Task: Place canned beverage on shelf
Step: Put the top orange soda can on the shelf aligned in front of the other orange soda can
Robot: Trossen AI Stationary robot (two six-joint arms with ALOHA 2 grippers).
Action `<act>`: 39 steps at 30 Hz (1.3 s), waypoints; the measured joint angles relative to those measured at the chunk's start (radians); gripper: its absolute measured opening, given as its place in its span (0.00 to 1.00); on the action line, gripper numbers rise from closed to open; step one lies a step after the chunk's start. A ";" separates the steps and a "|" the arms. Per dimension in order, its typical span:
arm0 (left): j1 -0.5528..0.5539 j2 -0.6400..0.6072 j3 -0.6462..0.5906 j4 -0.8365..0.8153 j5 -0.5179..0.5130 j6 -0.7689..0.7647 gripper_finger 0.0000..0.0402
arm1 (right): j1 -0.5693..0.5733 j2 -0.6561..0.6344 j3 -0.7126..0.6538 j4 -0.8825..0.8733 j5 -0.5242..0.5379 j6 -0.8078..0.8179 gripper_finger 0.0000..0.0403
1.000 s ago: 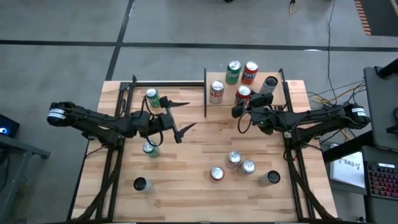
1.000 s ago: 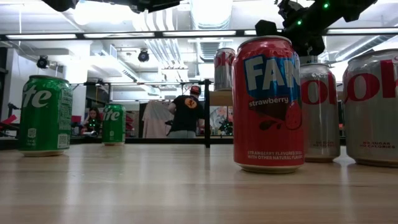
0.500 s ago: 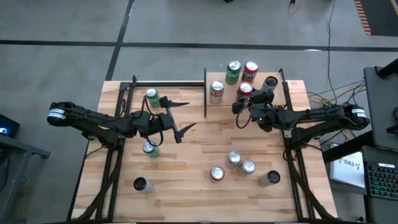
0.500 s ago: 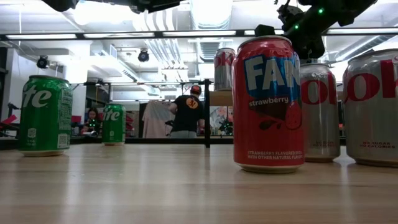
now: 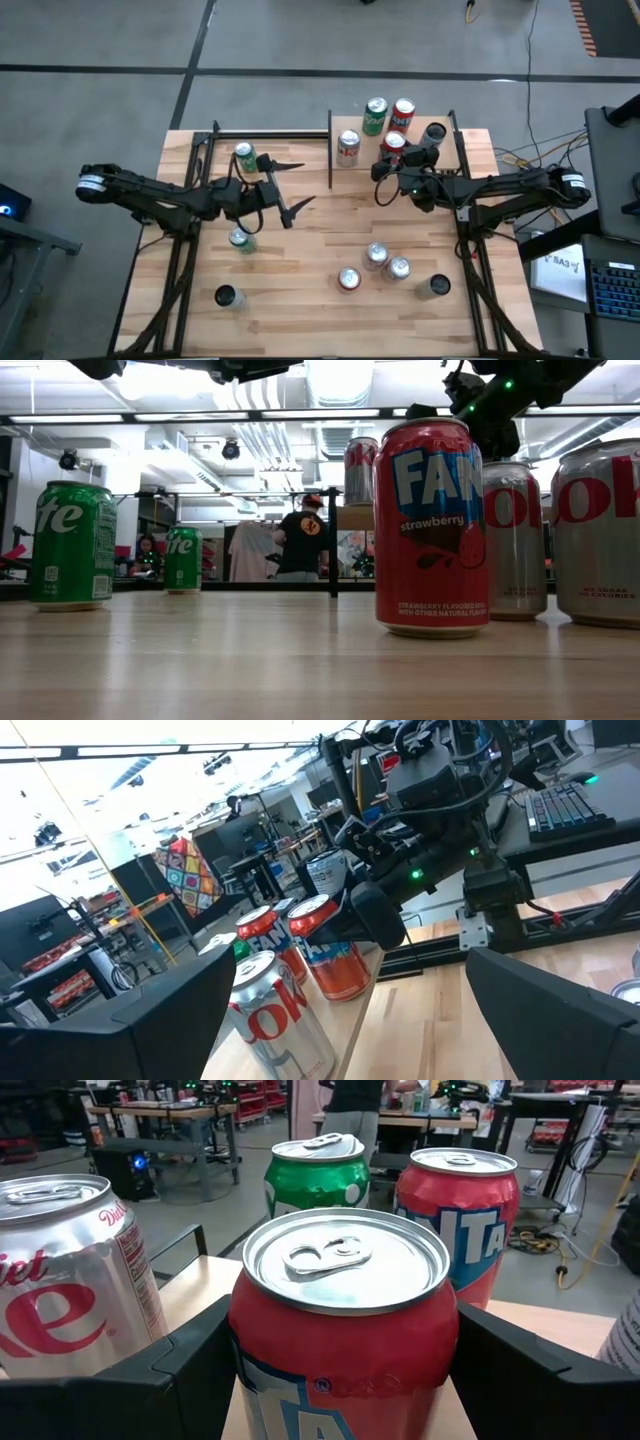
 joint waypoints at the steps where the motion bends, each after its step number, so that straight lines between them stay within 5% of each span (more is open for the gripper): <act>1: 0.000 0.000 0.000 0.000 0.000 0.000 0.95 | 0.000 0.001 0.000 0.003 0.000 -0.001 0.71; 16: 0.002 0.000 0.000 -0.006 0.000 0.000 0.95 | 0.000 0.006 -0.001 0.005 -0.006 -0.007 0.82; 39: 0.002 0.000 0.000 -0.015 0.000 0.001 0.95 | 0.000 -0.047 0.030 0.059 -0.001 -0.140 0.83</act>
